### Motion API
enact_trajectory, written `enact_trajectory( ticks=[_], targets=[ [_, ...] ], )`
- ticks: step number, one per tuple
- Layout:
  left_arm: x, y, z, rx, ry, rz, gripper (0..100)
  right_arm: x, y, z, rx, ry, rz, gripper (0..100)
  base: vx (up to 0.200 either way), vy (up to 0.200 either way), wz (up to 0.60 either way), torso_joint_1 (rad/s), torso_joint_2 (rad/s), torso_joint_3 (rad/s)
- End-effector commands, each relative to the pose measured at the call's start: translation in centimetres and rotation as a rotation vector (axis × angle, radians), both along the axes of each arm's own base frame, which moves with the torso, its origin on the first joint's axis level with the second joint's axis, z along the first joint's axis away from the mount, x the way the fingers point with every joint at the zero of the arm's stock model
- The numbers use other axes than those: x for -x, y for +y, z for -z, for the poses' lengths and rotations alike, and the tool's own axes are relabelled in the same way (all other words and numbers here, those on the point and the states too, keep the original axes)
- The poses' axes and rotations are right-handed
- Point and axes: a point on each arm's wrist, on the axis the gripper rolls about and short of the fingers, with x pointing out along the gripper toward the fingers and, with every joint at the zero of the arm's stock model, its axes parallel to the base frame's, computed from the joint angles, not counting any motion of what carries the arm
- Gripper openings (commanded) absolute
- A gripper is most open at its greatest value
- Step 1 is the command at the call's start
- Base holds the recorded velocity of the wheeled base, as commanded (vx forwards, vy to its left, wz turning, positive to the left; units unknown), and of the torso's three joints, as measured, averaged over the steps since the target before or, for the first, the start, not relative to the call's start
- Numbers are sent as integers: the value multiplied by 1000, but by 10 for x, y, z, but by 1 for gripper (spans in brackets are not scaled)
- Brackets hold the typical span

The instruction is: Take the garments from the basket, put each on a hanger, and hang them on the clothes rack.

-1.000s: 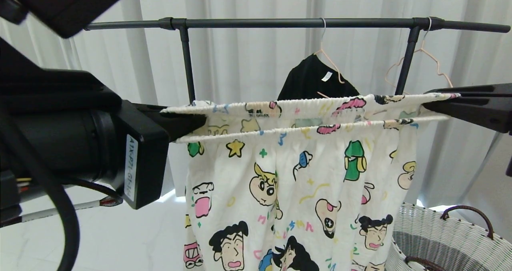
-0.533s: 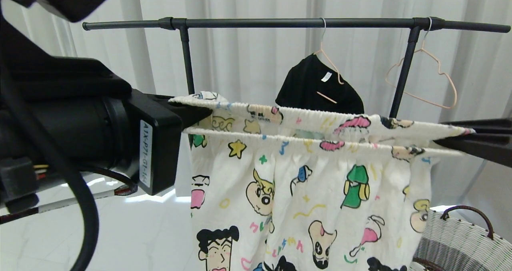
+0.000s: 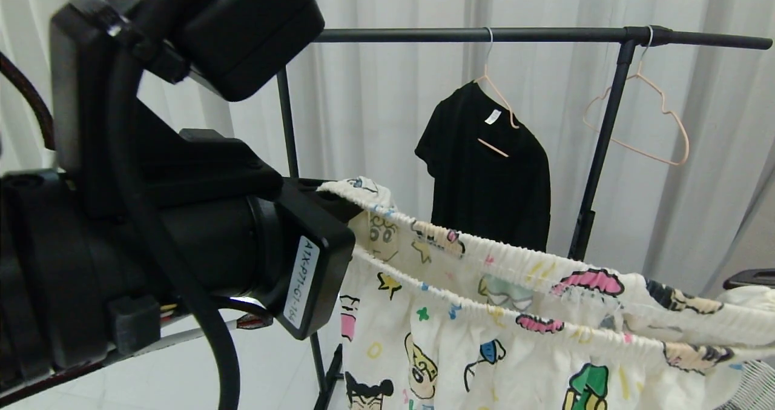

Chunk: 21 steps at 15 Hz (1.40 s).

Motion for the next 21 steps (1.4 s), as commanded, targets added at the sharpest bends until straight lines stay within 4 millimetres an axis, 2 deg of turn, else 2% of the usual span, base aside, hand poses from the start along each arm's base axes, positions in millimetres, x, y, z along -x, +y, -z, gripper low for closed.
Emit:
enact_trajectory(
  ticks=[1, 4, 7, 10, 12, 14, 17, 21],
  targets=[
    [-1, -2, 2, -9, 5, 0, 0, 0, 1, 0, 2, 0, -7, 0, 0, 0, 0, 0, 0, 0],
    [2, 4, 3, -3, 6, -2, 0, 0, -2, 0, -5, -2, 23, 0, 0, 0, 0, 0, 0, 0],
    [24, 24, 8, 12, 1, 21, 0, -18, -8, -1, -24, -26, 245, 0, 0, 0, 0, 0, 0, 0],
    [50, 37, 23, -18, -6, 89, 0, -46, 11, -5, -88, -54, 354, 0, 0, 0, 0, 0, 0, 0],
    [68, 48, 38, -42, -1, 181, 0, -63, 34, -6, -149, -44, 370, 0, 0, 0, 0, 0, 0, 0],
    [77, 56, 44, -48, -2, 238, 0, -77, 52, -5, -186, -51, 369, 0, 0, 0, 0, 0, 0, 0],
    [84, 55, 48, -95, -32, 307, 0, -84, 63, -2, -193, -54, 365, 0, 0, 0, 0, 0, 0, 0],
    [84, 54, 51, -122, -44, 319, 0, -82, 62, -4, -198, -57, 363, 0, 0, 0, 0, 0, 0, 0]
  ],
)
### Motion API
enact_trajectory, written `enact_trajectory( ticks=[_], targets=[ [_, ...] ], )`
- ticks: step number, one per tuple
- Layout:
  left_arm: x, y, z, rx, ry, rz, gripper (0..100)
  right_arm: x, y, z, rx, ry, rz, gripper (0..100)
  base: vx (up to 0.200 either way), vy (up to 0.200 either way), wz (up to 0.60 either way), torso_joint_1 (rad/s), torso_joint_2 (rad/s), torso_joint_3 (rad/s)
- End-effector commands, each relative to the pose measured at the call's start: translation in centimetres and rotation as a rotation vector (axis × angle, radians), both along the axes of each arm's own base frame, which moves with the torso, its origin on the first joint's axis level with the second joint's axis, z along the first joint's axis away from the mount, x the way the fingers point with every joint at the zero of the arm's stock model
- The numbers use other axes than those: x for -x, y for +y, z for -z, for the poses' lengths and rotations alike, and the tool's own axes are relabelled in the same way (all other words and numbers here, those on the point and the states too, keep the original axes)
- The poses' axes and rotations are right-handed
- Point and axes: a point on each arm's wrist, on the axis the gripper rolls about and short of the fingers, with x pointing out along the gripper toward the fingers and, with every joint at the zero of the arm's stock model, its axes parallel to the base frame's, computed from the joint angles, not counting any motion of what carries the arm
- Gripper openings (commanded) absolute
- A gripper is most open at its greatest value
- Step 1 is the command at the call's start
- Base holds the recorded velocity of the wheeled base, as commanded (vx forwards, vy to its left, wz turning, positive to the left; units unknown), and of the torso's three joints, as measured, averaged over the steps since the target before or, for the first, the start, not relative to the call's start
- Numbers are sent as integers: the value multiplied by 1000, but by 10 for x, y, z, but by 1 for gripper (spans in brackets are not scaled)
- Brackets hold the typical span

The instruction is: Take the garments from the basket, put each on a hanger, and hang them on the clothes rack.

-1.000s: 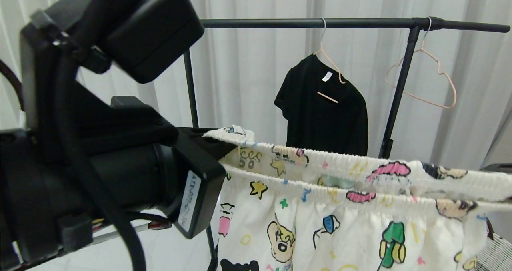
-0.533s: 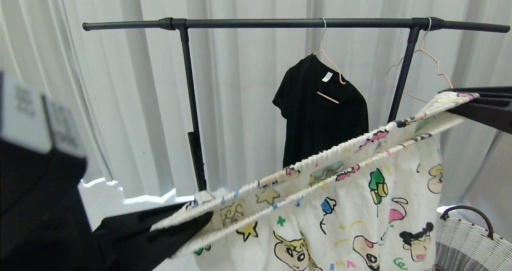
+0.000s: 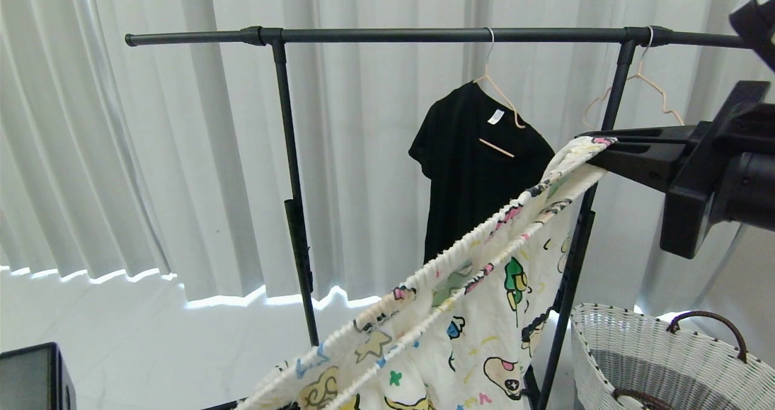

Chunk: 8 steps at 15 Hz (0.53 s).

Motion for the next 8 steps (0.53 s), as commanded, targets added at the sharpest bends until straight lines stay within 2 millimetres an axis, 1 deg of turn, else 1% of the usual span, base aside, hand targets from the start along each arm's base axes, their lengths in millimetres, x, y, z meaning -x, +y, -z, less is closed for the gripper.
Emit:
enact_trajectory(
  ticks=[1, 4, 6, 8],
  targets=[
    [0, 0, -1, 20, -2, 3, 0, 1, 0, 0, 1, -1, -2, 0, 0, 0, 0, 0, 0, 0],
    [0, 0, -2, 40, -4, 3, 0, 3, -4, -1, 0, -2, 1, 0, 0, 0, 0, 0, 0, 0],
    [0, -1, -3, 41, -7, 4, 0, 8, -11, -3, -5, -8, 3, 0, 0, 0, 0, 0, 0, 0],
    [-2, -4, -9, 53, -11, -9, 0, 26, -35, -6, 29, 12, -1, 0, 0, 0, 0, 0, 0, 0]
  ],
)
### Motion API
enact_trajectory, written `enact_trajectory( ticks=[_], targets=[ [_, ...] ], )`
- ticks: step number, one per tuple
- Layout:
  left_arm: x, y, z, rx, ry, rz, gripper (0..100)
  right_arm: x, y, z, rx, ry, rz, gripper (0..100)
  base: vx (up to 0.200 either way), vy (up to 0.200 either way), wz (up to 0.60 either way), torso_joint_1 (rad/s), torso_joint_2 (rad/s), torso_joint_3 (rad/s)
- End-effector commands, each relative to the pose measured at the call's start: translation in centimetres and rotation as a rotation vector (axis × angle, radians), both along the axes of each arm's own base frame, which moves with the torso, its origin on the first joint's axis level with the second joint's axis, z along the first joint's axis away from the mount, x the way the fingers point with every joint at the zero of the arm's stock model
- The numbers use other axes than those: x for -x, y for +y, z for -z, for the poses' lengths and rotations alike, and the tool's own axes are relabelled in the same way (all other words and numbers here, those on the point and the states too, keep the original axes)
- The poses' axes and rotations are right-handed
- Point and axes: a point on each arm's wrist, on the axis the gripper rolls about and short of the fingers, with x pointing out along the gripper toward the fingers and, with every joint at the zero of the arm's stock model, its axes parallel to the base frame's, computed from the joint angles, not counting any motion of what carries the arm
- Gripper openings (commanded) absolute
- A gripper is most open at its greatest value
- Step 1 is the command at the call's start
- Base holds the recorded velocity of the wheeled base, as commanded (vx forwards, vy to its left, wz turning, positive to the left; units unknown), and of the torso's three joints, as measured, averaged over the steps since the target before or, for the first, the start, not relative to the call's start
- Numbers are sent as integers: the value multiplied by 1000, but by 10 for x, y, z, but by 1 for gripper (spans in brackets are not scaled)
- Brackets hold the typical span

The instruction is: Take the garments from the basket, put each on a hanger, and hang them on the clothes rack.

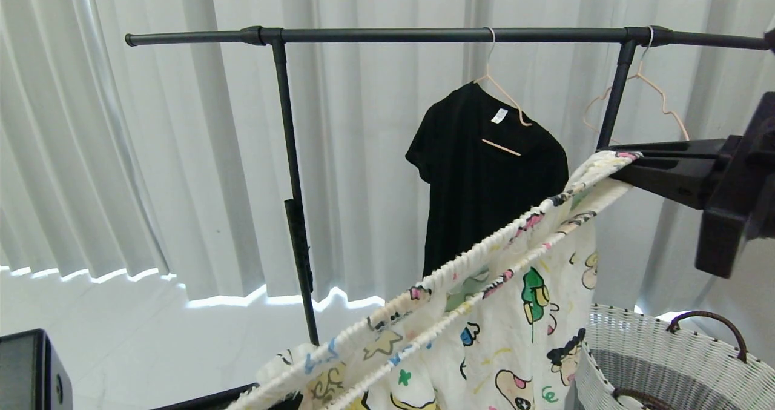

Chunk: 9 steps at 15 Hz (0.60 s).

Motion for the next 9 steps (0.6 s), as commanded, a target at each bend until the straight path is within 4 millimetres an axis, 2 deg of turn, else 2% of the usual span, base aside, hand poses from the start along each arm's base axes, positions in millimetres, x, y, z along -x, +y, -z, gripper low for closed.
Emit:
enact_trajectory(
  ticks=[1, 4, 7, 9],
  targets=[
    [-4, -5, -4, 4, -1, -24, 0, 25, -30, -8, -4, -11, -23, 0, 0, 0, 0, 0, 0, 0],
    [-19, -14, -9, 10, -1, -109, 0, 47, -42, -8, 36, -10, -126, 0, 0, 0, 0, 0, 0, 0],
    [-36, -30, -16, 47, -10, -181, 0, 50, -39, -6, 66, -25, -159, 0, 0, 0, 0, 0, 0, 0],
    [-58, -39, -23, 59, -17, -275, 0, 48, -36, -4, 80, -22, -160, 0, 0, 0, 0, 0, 0, 0]
  ],
)
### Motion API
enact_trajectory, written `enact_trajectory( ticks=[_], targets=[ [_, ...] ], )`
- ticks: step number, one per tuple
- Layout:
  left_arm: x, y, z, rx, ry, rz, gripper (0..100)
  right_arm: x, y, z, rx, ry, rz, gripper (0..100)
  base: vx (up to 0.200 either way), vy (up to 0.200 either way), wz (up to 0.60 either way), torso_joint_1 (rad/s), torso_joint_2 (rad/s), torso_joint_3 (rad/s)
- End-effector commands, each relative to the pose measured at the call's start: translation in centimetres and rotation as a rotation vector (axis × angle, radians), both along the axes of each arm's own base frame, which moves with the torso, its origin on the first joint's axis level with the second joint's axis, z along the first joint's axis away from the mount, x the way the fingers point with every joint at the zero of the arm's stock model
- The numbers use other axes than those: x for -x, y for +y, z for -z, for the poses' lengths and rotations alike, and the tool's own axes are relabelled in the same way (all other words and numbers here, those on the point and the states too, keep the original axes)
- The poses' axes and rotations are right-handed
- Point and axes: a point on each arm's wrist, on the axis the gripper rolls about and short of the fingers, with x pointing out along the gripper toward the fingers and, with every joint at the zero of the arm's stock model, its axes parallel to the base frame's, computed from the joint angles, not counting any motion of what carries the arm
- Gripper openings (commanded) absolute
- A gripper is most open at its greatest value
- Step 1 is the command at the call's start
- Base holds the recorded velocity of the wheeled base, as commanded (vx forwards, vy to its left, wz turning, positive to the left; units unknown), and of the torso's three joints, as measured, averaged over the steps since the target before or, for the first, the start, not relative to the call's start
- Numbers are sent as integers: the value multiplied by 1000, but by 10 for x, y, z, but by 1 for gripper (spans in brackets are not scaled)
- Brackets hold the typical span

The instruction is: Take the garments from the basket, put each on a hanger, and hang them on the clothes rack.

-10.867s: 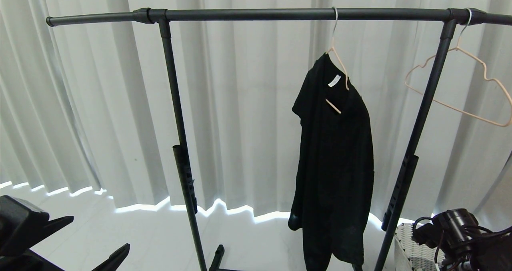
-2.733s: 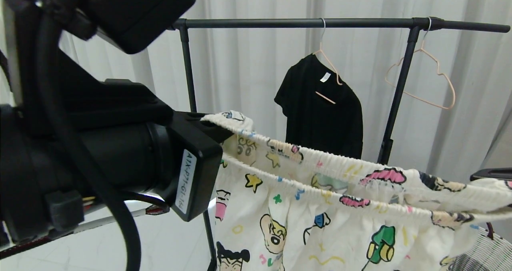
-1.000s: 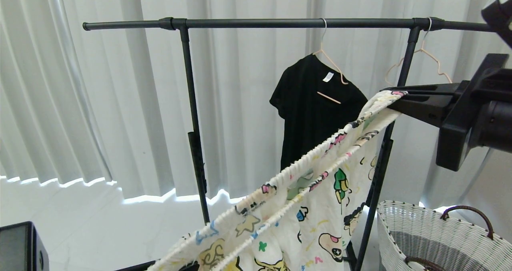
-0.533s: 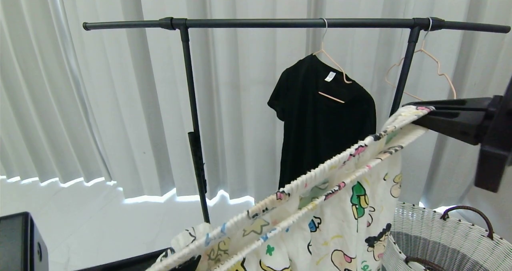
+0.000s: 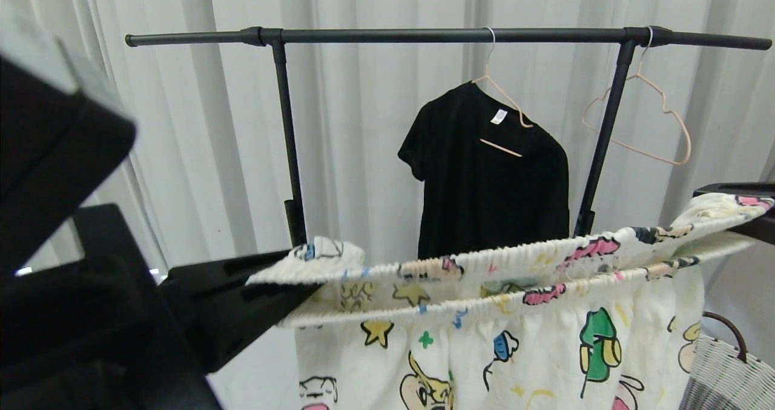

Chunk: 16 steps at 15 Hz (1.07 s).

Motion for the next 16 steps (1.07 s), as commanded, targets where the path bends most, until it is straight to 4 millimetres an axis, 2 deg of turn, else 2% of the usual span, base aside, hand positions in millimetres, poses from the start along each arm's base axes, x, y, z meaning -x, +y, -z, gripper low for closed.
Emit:
enact_trajectory(
  ticks=[1, 4, 11, 12, 16],
  targets=[
    [-27, -15, -4, -10, 5, -104, 0, 0, 1, 1, 4, 0, -3, 0, 0, 0, 0, 0, 0, 0],
    [-38, -18, -4, -16, 7, -146, 0, 0, 1, 1, 5, 1, 0, 0, 0, 0, 0, 0, 0, 0],
    [-40, -18, -5, -13, 6, -153, 0, -1, 1, 3, 11, 5, 6, 0, 0, 0, 0, 0, 0, 0],
    [-39, -17, -5, -12, 5, -153, 0, -1, 1, 6, 24, 11, 6, 100, 0, 0, 0, 0, 0, 0],
    [-48, -12, -3, -19, 8, -202, 0, 0, 0, 18, 53, 27, -1, 100, 0, 0, 0, 0, 0, 0]
  ],
)
